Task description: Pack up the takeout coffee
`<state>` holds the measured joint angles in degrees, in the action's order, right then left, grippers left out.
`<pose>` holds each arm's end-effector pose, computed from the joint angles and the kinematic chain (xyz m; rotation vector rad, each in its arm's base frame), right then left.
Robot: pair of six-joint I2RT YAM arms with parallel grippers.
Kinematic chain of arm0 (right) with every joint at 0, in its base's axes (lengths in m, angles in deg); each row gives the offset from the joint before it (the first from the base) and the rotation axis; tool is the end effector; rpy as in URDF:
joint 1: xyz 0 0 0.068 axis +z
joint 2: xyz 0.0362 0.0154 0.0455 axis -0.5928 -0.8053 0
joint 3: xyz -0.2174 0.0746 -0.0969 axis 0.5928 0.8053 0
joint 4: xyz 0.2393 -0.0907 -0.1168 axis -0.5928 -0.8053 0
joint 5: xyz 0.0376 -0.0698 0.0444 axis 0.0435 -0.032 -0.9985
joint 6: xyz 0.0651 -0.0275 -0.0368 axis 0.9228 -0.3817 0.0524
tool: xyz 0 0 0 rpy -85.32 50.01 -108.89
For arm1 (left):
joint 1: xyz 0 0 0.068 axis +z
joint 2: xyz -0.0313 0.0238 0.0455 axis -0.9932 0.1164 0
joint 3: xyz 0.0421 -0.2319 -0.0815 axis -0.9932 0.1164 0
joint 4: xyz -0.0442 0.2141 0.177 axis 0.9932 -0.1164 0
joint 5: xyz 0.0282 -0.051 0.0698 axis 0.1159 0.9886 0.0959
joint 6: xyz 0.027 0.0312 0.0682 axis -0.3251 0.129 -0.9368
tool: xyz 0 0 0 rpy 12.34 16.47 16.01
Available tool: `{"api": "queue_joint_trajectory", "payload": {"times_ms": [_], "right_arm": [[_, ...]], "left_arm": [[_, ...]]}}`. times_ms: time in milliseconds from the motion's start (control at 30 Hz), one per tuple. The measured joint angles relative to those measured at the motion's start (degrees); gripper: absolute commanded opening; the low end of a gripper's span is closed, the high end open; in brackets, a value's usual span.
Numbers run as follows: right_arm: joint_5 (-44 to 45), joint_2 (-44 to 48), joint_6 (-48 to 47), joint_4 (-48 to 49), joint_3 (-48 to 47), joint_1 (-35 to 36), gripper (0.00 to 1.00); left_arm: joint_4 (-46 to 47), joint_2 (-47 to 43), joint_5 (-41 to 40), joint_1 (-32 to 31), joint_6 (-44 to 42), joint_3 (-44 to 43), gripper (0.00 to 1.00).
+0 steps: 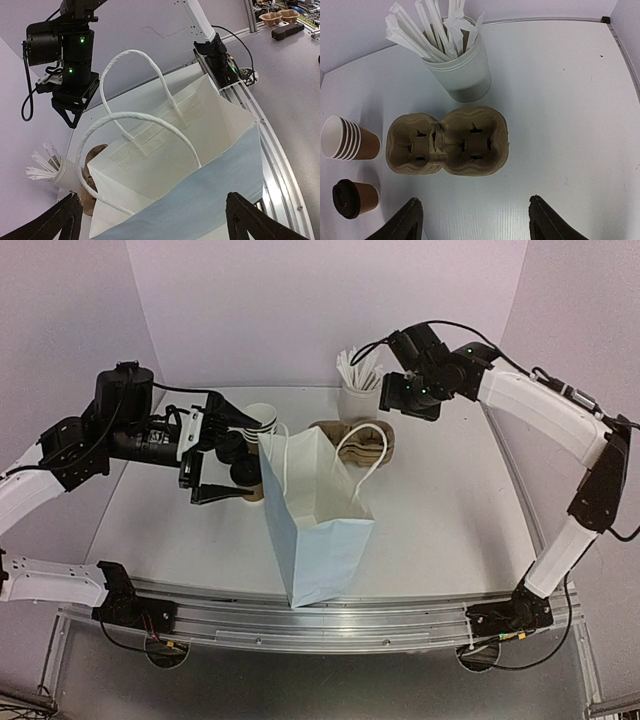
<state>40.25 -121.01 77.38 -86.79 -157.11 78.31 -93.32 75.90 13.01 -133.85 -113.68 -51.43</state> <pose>0.3248 0.2509 0.3022 0.1337 2.2951 0.1612 0.1430 -0.2322 0.3374 1.6558 1.0252 -0.6378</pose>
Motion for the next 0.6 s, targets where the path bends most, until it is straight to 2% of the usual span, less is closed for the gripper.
{"api": "queue_joint_trajectory", "payload": {"times_ms": [167,300,467,600], "right_arm": [[-6.6,-9.7,-2.1,0.0,-8.1,-2.1,0.60],[-10.4,-17.6,-3.8,0.8,-14.3,-2.4,0.57],[-12.4,-25.2,-5.3,0.9,-20.0,-2.4,0.53],[-12.8,-28.1,-5.2,0.9,-21.6,-2.3,0.49]], "left_arm": [[-5.2,-1.8,-5.6,1.2,-0.4,-1.4,1.00],[-7.6,-2.4,-10.4,4.8,2.1,-2.9,1.00],[-9.8,-2.8,-14.3,10.5,5.8,-3.6,0.99],[-12.0,-2.7,-16.0,11.3,8.1,-3.6,0.99]]}}
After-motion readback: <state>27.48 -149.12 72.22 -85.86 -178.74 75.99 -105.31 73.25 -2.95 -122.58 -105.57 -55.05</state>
